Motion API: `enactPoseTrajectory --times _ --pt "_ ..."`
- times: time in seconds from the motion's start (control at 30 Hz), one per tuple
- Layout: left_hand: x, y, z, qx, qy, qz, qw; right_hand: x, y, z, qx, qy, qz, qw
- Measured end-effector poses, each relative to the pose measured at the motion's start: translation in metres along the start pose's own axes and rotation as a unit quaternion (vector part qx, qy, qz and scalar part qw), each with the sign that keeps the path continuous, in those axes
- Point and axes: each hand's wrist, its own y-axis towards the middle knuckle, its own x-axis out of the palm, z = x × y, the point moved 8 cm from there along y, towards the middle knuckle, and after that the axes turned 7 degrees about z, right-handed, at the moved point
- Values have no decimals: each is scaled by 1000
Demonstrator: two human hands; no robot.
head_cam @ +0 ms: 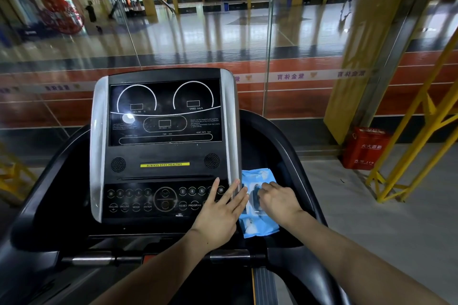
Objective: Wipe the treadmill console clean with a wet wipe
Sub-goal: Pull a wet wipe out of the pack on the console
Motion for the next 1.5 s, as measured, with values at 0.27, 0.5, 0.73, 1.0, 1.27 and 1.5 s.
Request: enactPoseTrajectory --times 0.27,0.5,0.73,1.0,1.27,1.5 --pt "2 0 0 1 4 -1 1000 -10 4 -13 -36 -66 -84 994" --pt "3 0 0 2 6 -6 1000 4 10 -14 -71 -95 -73 990" --pt "5 1 1 -3 2 -6 1000 7 12 -12 -73 -78 -38 994" --pt "4 0 0 -6 3 -7 1000 3 13 -4 -17 7 -19 1000" --pt "2 0 1 -4 0 -6 1000 -4 2 -2 -53 87 -16 995" --pt "2 0 1 -5 -1 0 1000 -14 -8 12 -35 217 -20 975"
